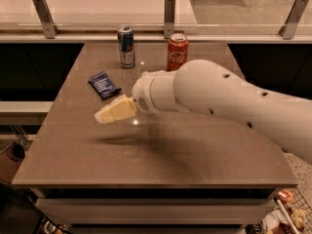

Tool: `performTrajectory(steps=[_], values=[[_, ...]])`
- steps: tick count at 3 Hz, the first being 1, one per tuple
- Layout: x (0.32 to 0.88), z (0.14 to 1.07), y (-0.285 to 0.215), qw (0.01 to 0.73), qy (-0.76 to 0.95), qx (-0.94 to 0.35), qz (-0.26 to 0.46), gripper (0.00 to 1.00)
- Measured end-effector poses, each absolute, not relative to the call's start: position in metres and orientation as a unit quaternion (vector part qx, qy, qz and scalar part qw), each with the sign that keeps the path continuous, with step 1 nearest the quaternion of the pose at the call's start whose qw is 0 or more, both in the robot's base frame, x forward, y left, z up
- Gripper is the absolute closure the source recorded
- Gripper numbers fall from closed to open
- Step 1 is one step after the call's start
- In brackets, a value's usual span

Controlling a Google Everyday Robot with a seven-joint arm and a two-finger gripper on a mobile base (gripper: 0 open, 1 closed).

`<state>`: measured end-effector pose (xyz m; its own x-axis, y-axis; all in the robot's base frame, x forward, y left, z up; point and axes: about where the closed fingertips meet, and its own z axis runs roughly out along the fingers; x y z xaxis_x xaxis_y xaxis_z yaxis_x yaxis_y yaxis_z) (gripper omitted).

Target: Pick rxbar blueberry

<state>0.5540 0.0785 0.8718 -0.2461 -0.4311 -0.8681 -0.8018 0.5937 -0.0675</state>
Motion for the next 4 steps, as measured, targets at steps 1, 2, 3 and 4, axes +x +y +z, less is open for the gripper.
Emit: performTrajectory(steps=[1,2,3,4], values=[[0.568,0.878,0.094,0.500,0.755,-0.381,0.188,0.00],[0.582,0.887,0.103,0.521,0.748,-0.372,0.174,0.00],[0.600,0.888,0.110,0.529,0.746,-0.365,0.171,0.00],[0.619,0.882,0.125,0.532,0.746,-0.357,0.181,0.00]])
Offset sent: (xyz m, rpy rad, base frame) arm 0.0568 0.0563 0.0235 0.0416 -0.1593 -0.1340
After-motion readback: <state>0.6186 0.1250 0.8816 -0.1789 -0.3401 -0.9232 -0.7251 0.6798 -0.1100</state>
